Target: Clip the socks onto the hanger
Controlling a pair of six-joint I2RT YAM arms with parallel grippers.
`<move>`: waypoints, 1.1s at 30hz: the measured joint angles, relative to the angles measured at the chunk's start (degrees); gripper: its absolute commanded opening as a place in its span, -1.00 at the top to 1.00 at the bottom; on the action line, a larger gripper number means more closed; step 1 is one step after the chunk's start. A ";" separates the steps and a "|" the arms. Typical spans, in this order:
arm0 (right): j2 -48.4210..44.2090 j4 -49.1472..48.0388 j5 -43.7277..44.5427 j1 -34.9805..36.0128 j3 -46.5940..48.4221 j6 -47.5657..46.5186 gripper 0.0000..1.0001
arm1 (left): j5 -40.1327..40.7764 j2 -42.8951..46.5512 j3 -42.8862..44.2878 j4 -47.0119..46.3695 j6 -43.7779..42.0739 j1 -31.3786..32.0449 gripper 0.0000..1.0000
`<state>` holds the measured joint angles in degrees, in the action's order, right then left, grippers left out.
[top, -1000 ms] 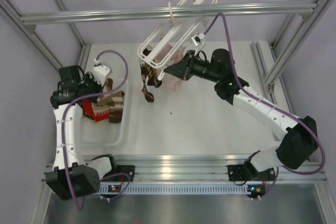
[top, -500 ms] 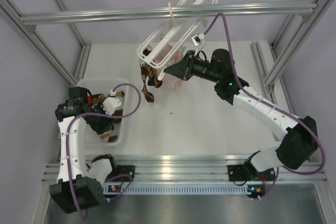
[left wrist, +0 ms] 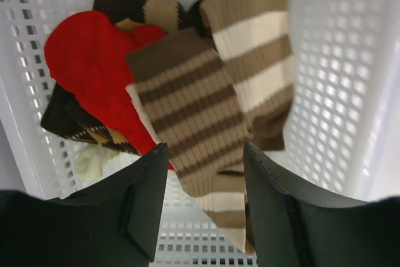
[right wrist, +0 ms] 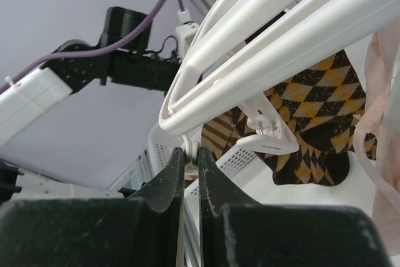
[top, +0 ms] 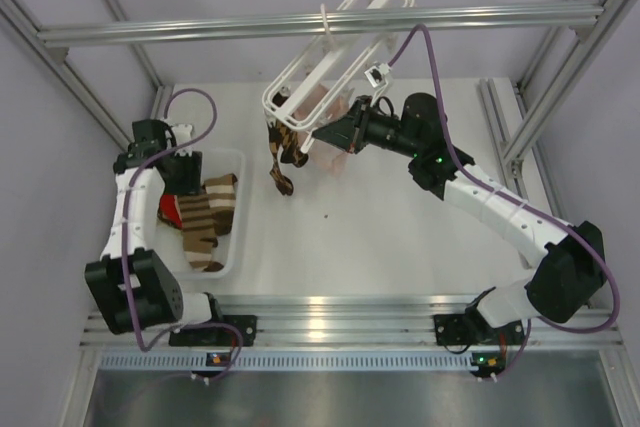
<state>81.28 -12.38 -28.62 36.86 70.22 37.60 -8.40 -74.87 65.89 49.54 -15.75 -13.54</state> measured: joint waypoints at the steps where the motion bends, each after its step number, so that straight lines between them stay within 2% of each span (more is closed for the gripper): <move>1: 0.00 0.00 0.00 -0.02 0.00 0.00 1.00 | 1.90 -2.73 1.22 -0.59 1.97 0.20 -0.07; 6: 0.02 -0.02 -0.04 -0.22 0.00 0.04 1.00 | 11.87 -13.00 5.05 -2.60 8.46 1.31 -0.02; 12: 0.24 -0.02 -0.13 -0.42 -0.02 0.04 1.00 | 18.84 -18.53 9.01 -3.32 10.82 3.54 -0.02; 22: 0.61 -0.02 -0.61 -1.44 -0.09 0.04 1.00 | 23.08 -25.11 11.34 -3.63 11.45 6.49 -0.03; 26: 0.61 -0.02 -0.87 -1.79 -0.22 0.04 1.00 | 23.39 -27.58 11.37 -3.32 12.04 6.49 0.03; 29: 0.61 -0.11 -0.96 -1.92 -0.46 0.04 1.00 | 23.26 -28.55 11.39 -3.13 12.76 6.49 0.31; 30: 0.61 -0.09 -1.01 -1.97 -0.48 0.04 1.00 | 23.10 -28.55 11.39 -2.97 12.92 6.49 0.53; 33: 0.61 -0.09 -1.18 -2.19 -0.48 0.04 1.00 | 22.73 -28.55 12.00 -2.40 13.14 6.49 0.83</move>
<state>81.89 -12.47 -29.80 34.68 69.73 37.65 14.33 -103.42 77.89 47.13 -2.61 -7.05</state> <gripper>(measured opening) 0.044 0.160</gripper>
